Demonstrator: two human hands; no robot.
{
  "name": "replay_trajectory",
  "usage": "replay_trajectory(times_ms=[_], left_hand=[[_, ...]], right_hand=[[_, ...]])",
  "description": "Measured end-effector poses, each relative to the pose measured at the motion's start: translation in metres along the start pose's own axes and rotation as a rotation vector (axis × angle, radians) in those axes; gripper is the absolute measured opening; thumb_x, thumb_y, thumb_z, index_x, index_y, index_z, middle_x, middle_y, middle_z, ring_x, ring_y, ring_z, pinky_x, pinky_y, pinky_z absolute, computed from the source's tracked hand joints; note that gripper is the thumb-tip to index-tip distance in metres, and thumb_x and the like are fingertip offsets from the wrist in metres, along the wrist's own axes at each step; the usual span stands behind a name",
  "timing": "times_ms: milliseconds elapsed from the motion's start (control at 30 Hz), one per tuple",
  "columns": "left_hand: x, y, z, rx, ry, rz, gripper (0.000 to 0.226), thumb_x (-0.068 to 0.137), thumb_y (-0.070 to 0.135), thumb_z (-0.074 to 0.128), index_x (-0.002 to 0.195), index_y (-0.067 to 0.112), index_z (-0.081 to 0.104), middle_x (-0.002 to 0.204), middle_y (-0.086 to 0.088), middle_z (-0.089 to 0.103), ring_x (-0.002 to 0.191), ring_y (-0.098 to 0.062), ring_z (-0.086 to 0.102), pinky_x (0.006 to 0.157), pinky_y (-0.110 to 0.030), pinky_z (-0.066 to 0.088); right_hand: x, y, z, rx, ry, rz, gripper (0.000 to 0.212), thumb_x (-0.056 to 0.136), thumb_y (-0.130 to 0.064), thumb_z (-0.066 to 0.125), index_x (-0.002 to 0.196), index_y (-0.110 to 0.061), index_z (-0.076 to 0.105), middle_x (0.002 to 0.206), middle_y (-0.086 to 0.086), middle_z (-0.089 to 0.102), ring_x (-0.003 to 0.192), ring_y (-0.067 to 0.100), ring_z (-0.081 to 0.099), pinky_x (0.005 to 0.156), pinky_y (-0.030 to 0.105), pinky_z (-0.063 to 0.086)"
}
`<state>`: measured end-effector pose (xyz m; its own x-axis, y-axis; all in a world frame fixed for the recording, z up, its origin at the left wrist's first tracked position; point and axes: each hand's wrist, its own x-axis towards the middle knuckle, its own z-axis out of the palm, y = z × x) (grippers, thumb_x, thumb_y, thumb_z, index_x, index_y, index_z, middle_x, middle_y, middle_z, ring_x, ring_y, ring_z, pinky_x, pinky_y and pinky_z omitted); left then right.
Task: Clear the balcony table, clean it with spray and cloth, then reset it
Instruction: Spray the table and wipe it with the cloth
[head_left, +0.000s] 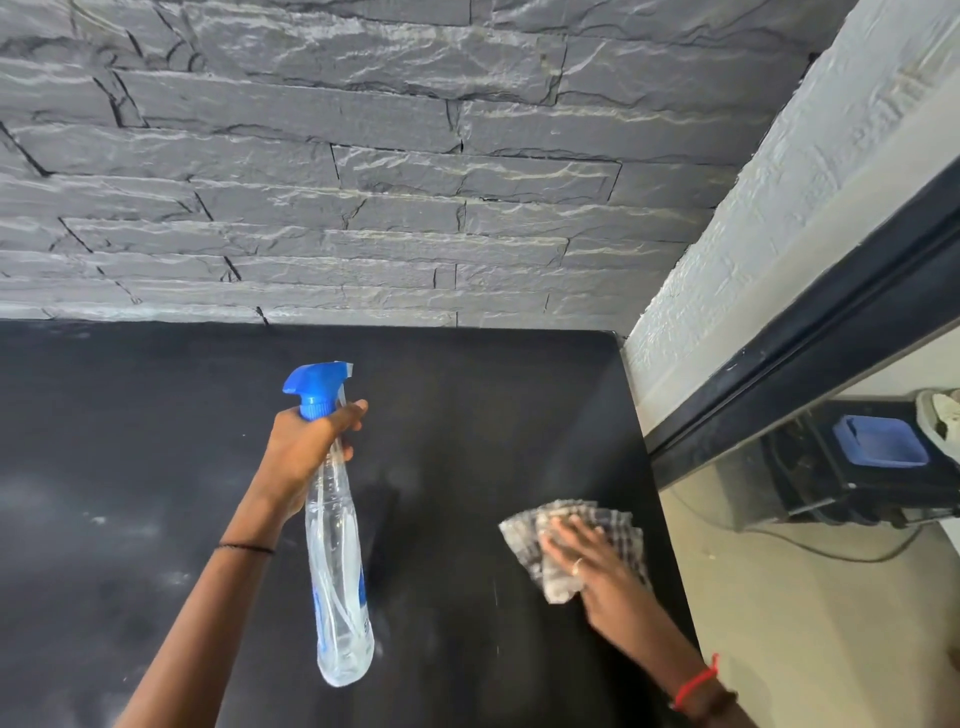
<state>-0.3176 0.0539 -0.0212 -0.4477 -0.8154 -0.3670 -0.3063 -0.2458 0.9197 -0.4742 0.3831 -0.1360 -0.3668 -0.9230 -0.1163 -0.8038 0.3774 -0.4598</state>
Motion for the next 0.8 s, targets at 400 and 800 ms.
replay_trajectory(times_ms=[400,800], left_hand=[[-0.077,-0.027,-0.034,-0.050,0.067,-0.007,0.015,0.085,0.013,0.070,0.075,0.006,0.061,0.065,-0.004,0.057,0.040,-0.005,0.049,0.039,-0.016,0.042],[-0.132,-0.047,-0.079,-0.094,0.135,-0.010,0.016,0.083,0.011,0.071,0.073,0.007,0.059,0.064,-0.003,0.055,0.035,-0.005,0.045,0.037,-0.016,0.040]], right_hand=[[0.075,-0.072,0.020,-0.093,0.021,-0.059,0.058,0.088,-0.004,0.043,0.145,-0.011,0.036,0.158,0.005,0.020,0.148,0.021,0.010,0.123,0.034,0.006],[-0.135,-0.064,0.057,-0.083,0.099,-0.206,0.063,0.081,-0.007,0.045,0.141,-0.025,0.040,0.158,-0.017,0.011,0.147,0.007,0.008,0.116,0.019,0.006]])
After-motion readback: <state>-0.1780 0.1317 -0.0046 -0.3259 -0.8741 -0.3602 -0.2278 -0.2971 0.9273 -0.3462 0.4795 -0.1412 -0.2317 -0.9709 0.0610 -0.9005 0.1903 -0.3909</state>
